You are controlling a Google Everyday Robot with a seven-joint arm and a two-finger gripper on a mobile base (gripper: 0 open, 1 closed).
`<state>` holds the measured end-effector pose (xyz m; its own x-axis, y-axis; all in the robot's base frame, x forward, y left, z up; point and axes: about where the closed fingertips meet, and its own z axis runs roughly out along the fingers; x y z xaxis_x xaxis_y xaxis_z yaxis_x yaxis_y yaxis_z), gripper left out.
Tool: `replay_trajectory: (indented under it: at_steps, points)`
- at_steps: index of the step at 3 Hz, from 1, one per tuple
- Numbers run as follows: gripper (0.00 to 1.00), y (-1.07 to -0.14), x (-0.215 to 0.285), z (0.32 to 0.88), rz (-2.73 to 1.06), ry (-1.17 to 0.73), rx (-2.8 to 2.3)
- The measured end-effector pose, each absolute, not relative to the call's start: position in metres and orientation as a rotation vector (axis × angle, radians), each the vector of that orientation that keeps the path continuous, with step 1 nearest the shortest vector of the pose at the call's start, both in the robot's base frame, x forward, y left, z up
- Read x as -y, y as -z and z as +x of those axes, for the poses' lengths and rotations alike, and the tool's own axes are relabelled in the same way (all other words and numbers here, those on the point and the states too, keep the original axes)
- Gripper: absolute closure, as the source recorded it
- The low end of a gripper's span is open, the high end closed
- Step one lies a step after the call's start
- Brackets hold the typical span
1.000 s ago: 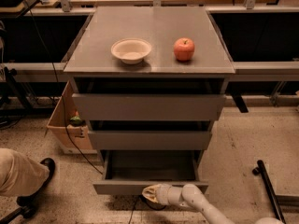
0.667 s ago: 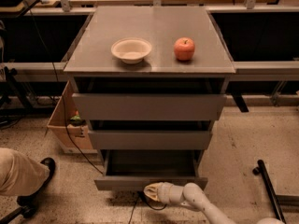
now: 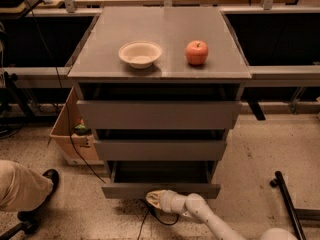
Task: Close bottom drawer
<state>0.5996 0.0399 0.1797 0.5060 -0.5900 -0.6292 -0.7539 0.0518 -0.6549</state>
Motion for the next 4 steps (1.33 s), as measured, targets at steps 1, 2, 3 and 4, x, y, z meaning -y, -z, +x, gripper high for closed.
replay_trajectory:
  at_steps: [1,2,3,4]
  points:
    - [1.0,-0.171,-0.037,0.595,-1.624,-0.19,-1.196]
    - [1.0,-0.165,-0.039,0.609,-1.617,-0.146,-1.214]
    - [1.0,-0.165,-0.041,0.621,-1.609,-0.108,-1.219]
    - [1.0,-0.166,-0.043,0.629,-1.601,-0.083,-1.217]
